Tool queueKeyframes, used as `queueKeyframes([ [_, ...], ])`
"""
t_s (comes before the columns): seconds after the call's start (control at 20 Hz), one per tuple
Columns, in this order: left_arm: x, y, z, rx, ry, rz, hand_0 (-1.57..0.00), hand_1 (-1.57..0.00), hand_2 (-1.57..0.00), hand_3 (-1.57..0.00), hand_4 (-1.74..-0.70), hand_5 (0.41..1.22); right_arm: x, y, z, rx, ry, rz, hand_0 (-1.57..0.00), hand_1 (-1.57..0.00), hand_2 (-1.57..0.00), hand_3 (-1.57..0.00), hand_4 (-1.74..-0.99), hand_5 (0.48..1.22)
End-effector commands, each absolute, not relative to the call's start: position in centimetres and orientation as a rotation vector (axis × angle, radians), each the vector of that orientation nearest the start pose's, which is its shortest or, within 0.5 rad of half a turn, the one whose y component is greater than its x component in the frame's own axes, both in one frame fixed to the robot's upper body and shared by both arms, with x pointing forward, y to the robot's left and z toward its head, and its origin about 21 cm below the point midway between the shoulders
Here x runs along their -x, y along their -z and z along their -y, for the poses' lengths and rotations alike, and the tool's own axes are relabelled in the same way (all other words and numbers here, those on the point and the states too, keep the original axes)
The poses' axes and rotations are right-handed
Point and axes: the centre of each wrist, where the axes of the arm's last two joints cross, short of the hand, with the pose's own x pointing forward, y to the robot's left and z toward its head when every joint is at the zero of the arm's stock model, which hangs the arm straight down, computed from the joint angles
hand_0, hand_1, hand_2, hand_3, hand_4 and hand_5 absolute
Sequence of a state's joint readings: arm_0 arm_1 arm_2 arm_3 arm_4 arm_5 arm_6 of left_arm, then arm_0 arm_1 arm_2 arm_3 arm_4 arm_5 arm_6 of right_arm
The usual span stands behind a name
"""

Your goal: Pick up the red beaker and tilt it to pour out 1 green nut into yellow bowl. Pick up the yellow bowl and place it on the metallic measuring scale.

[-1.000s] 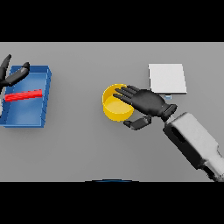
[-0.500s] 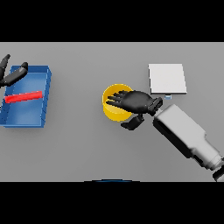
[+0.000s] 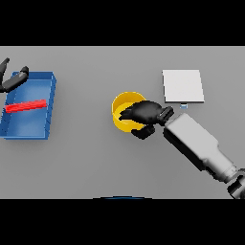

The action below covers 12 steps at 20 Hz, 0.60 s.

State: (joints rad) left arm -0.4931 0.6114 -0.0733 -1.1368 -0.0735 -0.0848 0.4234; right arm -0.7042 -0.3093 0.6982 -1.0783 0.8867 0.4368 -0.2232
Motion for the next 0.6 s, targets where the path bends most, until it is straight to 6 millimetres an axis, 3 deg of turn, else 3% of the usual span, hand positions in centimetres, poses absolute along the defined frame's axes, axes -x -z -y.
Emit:
queueKeyframes([
  [0.0,-36.3,-10.3,-34.7,-0.58,0.473,1.125,0.0,0.0,0.0,0.0,-0.79,0.71,-35.8,-4.3,12.1,0.307,-2.123,1.242,-0.45,-0.41,-0.35,-0.32,-1.363,0.957],
  [0.05,-36.1,-9.9,-34.7,-0.579,0.473,1.131,0.0,0.0,0.0,0.0,-0.79,0.71,-35.7,-4.1,12.2,0.308,-2.12,1.241,-0.68,-0.64,-0.59,-0.57,-1.435,1.01],
  [0.2,-36.1,-10.1,-34.5,-0.574,0.47,1.136,0.0,0.0,0.0,0.0,-0.79,0.707,-35.8,-4.6,12.6,0.276,-2.141,1.251,-1.11,-1.09,-1.07,-0.88,-1.578,1.113],
  [0.35,-36.0,-10.5,-34.9,-0.589,0.471,1.136,0.0,0.0,0.0,0.0,-0.78,0.711,-35.7,-4.7,12.5,0.271,-2.131,1.225,-1.34,-1.33,-1.25,-1.07,-1.658,1.166],
  [0.55,-35.9,-10.4,-34.5,-0.571,0.481,1.142,0.0,0.0,0.0,0.0,-0.79,0.707,-35.7,-5.3,12.7,0.281,-2.119,1.216,-1.48,-1.47,-1.35,-1.19,-1.707,1.198],
])
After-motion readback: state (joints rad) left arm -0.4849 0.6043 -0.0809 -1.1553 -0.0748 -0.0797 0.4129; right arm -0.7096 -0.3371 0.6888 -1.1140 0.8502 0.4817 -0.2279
